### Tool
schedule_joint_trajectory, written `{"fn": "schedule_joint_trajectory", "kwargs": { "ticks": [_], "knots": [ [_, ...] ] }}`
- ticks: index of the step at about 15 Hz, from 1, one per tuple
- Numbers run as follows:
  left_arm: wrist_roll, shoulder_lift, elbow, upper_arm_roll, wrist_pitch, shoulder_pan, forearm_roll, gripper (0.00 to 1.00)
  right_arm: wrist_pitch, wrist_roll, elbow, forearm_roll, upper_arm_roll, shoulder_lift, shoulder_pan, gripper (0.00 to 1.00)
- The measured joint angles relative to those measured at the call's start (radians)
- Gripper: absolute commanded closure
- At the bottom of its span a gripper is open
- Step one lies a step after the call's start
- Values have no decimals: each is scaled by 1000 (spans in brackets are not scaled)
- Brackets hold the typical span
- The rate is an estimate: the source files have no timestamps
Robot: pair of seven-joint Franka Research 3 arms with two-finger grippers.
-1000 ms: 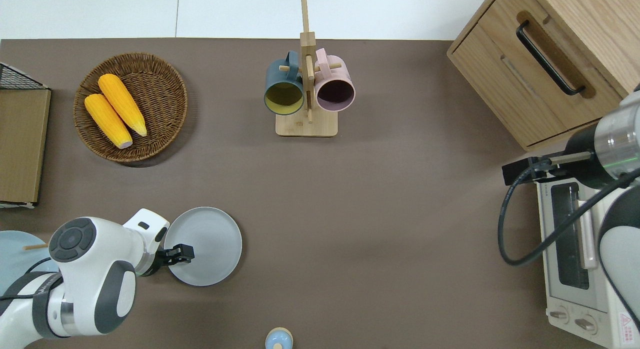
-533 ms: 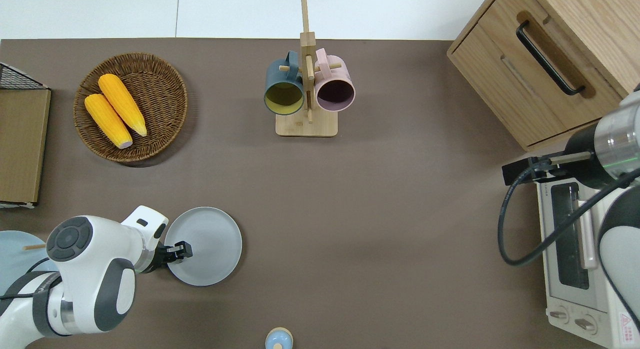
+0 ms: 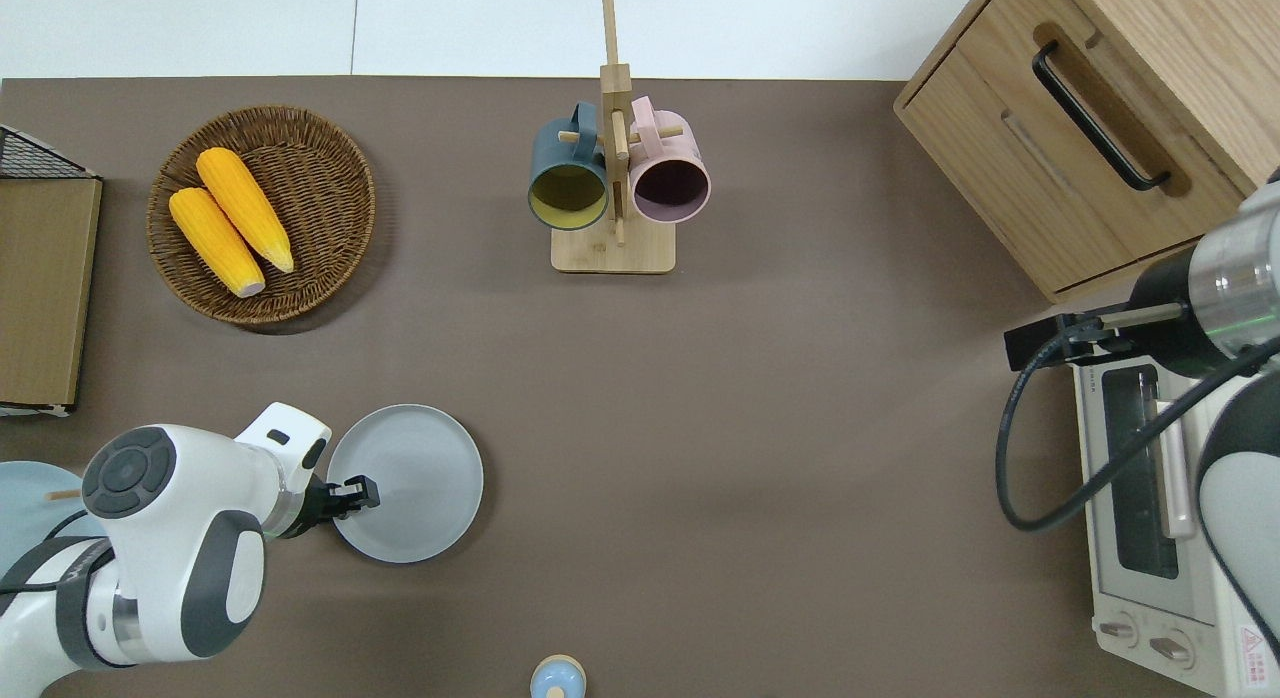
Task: Pick gray plate from table and place it on lower plate rack with left arm
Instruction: 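Lift the gray plate with the left gripper and pull it toward the robot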
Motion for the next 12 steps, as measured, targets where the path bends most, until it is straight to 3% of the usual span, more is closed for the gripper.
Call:
{"fn": "schedule_joint_trajectory", "kwargs": {
  "ticks": [5, 12],
  "knots": [
    [0, -16, 94, 13, -160, 1, 77, 1000, 0, 0, 0, 0, 0, 0, 0, 17],
    [-53, -44, 213, 19, -377, 2, 327, 1000, 0, 0, 0, 0, 0, 0, 0, 17]
  ]
}}
